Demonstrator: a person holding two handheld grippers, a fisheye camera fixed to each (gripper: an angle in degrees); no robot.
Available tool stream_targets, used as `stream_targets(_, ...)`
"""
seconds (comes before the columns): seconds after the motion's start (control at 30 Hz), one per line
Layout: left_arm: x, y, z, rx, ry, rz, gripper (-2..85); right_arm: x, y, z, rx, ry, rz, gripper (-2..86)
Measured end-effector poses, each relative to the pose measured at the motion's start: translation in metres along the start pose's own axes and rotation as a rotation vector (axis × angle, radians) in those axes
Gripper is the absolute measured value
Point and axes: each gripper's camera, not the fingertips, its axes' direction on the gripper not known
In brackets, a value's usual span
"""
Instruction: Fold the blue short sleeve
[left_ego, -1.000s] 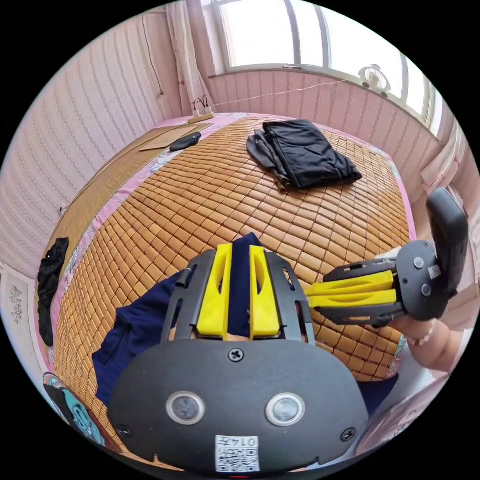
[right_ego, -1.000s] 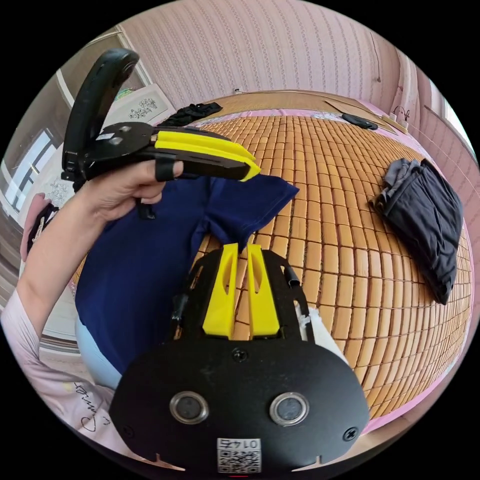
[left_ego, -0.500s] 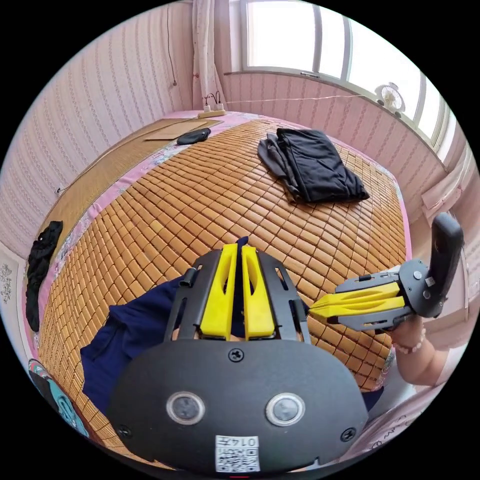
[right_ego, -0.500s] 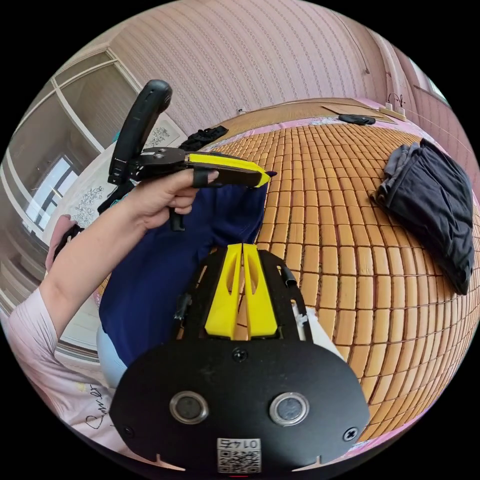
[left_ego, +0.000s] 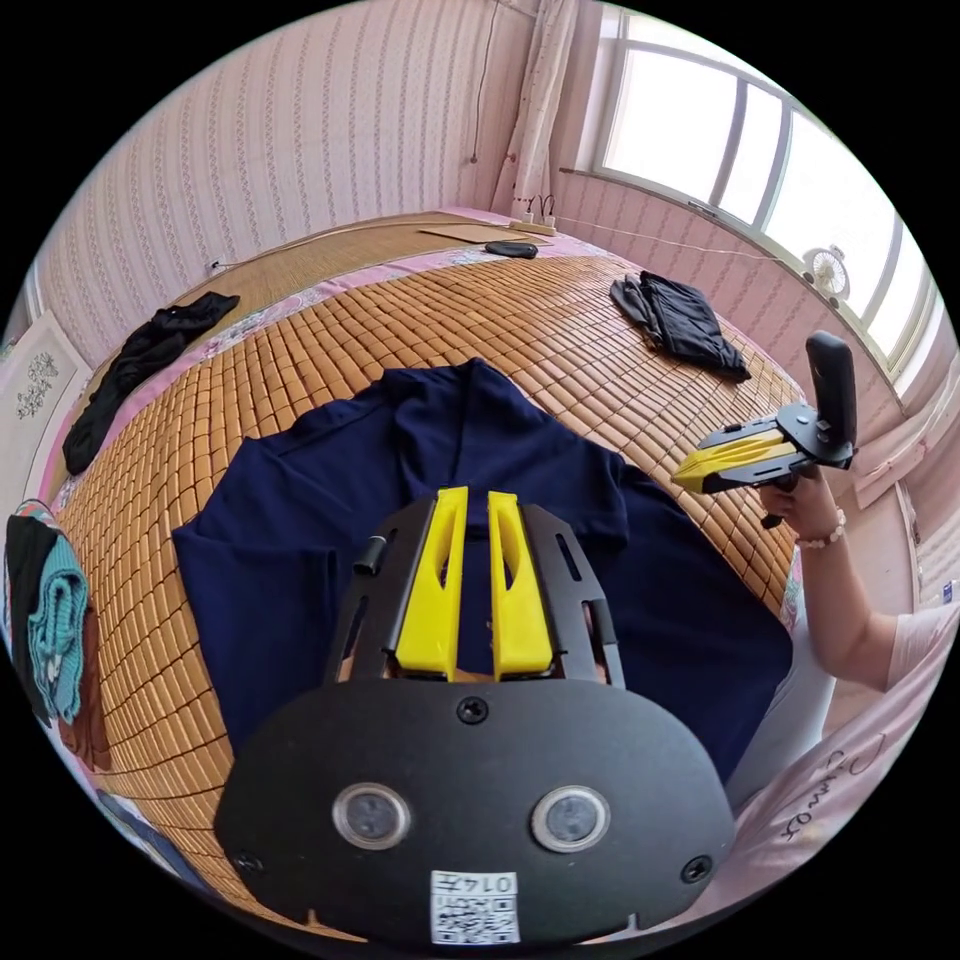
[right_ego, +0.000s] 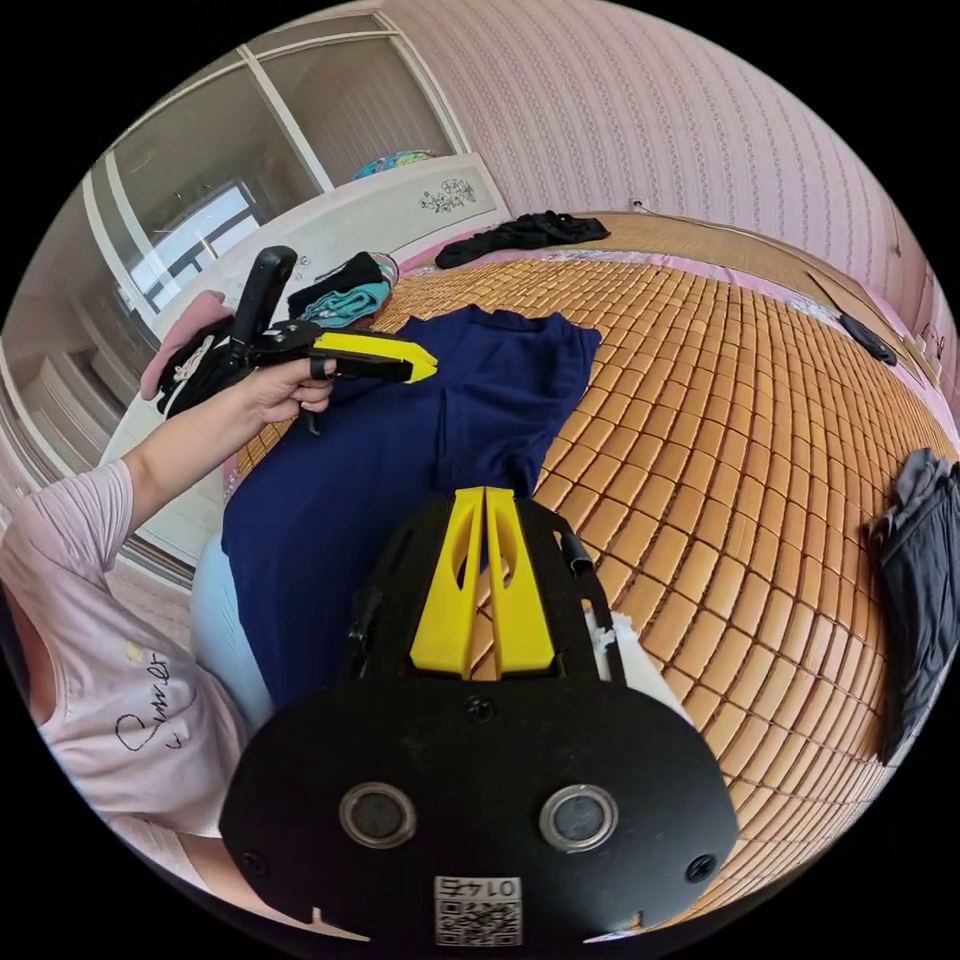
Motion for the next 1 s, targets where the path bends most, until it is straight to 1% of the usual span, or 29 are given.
stream_targets(0.2,-0.010,-0.018,0.011,0.014,-0.026,0.006,4.8,-0.005,-0.014,0.013,-0.035,0.044,0.024,0.7)
stream_targets(0.27,-0.017,-0.039,0.020,0.051,-0.003,0.005,4.8,-0.005,-0.025,0.010,-0.040,0.066,0.006,1.5)
stream_targets(0.37,-0.026,-0.076,0.046,0.057,0.041,-0.016,6.2,0.001,-0.056,0.006,-0.075,0.138,-0.027,4.3)
stream_targets(0.43,-0.028,-0.096,0.064,0.080,0.063,-0.010,7.5,0.012,-0.077,0.016,-0.176,0.094,-0.032,5.6)
stream_targets(0.47,-0.028,-0.105,0.076,0.088,0.061,0.002,7.9,0.015,-0.080,0.019,-0.195,0.078,-0.029,5.7)
stream_targets(0.57,-0.031,-0.123,0.109,0.031,0.051,0.017,8.0,0.026,-0.078,0.026,-0.127,0.059,0.022,6.2)
stream_targets(0.63,-0.035,-0.129,0.127,-0.024,0.075,0.005,6.4,0.027,-0.076,0.037,-0.168,0.047,0.038,7.3)
stream_targets(0.67,-0.038,-0.132,0.137,-0.063,0.109,-0.021,4.7,0.025,-0.077,0.039,-0.166,0.066,0.035,7.2)
stream_targets(0.73,-0.039,-0.133,0.147,-0.068,0.165,-0.044,1.6,0.015,-0.085,0.049,-0.174,0.139,0.018,5.3)
stream_targets(0.77,-0.038,-0.132,0.151,-0.060,0.170,-0.040,0.2,0.012,-0.086,0.052,-0.182,0.142,0.008,4.5)
stream_targets(0.9,-0.038,-0.139,0.155,-0.035,0.124,-0.030,-0.6,0.011,-0.088,0.050,-0.191,0.131,-0.001,1.5)
stream_targets(1.0,-0.045,-0.146,0.159,-0.015,0.182,-0.067,-0.1,0.020,-0.088,0.048,-0.201,0.114,0.024,1.0)
